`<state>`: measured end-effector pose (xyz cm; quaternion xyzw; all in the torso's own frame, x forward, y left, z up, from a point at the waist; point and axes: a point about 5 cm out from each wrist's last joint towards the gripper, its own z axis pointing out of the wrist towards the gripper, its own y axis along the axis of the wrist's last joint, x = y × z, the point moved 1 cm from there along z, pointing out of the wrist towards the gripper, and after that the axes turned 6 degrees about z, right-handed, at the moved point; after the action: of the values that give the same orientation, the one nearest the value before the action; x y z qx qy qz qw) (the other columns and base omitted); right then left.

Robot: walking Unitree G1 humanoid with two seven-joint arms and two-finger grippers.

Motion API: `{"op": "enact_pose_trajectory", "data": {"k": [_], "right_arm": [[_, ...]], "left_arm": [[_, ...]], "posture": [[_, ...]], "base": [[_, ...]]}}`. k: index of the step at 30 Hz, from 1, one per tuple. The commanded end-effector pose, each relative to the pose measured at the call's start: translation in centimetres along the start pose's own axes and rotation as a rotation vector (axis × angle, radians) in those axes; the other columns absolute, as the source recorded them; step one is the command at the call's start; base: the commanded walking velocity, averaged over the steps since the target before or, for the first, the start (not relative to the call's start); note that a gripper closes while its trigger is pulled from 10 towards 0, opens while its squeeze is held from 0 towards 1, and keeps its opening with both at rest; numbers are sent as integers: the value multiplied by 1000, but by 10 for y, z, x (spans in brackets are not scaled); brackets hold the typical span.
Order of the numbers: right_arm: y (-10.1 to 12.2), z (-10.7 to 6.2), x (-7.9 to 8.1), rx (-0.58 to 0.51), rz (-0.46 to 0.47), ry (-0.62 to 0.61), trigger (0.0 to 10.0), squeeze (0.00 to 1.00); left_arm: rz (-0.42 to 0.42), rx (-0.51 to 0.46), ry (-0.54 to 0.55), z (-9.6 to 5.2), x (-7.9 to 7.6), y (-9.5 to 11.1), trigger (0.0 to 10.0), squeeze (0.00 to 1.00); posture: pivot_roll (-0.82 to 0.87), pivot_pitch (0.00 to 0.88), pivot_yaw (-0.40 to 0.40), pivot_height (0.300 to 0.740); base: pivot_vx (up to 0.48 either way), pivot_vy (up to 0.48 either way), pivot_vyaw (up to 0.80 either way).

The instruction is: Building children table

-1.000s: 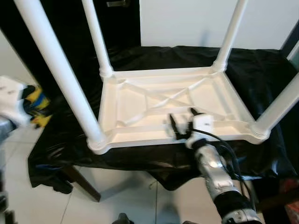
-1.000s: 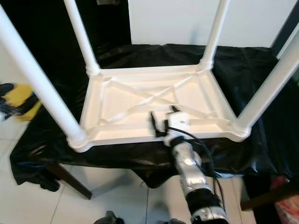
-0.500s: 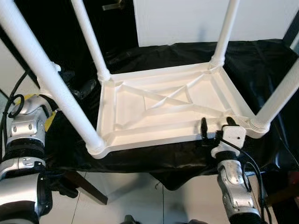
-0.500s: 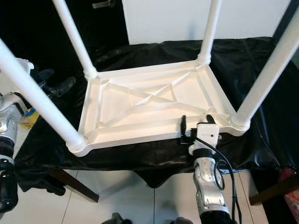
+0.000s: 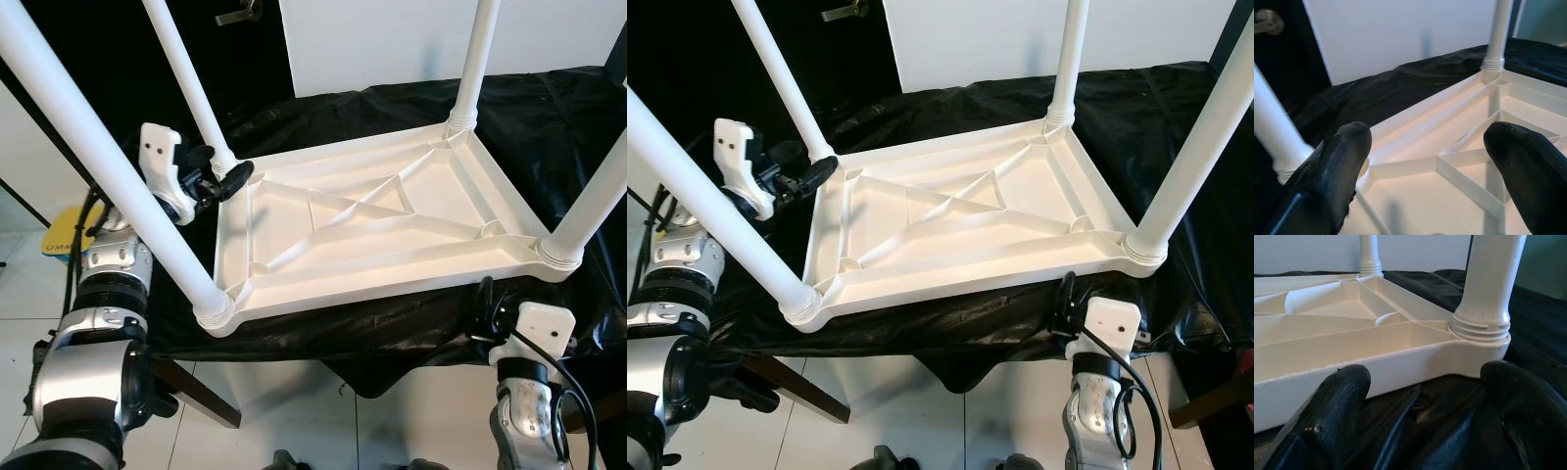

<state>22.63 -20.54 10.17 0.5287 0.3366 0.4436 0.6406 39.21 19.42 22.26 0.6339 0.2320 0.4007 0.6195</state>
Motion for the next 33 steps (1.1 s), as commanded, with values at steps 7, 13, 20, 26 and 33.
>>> {"op": "enact_pose_trajectory", "data": {"k": [7, 13, 20, 26, 33], "right_arm": [[-13, 6, 1, 91, 23, -10, 10000, 0], [-18, 15, 6, 115, 37, 21, 10000, 0], [-26, 42, 23, 160, 55, 141, 10000, 0], [-27, 63, 30, 173, 60, 198, 10000, 0], [-22, 96, 46, 159, 51, 282, 10000, 0]], "left_arm": [[19, -36, -181, 6, -24, 1, 10000, 0], [17, -49, -188, 4, -28, 1, 10000, 0], [-18, -85, -193, -10, -47, -3, 10000, 0], [-71, -105, -199, -19, -74, -7, 10000, 0], [-163, -167, -182, -19, -116, 1, 10000, 0]], "posture": [[-216, 59, 112, 740], [-194, 54, 97, 740], [-123, 35, 56, 740], [-87, 30, 33, 740], [-43, 37, 14, 740]], "base": [[0, 0, 0], [0, 0, 0], [0, 0, 0], [0, 0, 0], [0, 0, 0]]}}
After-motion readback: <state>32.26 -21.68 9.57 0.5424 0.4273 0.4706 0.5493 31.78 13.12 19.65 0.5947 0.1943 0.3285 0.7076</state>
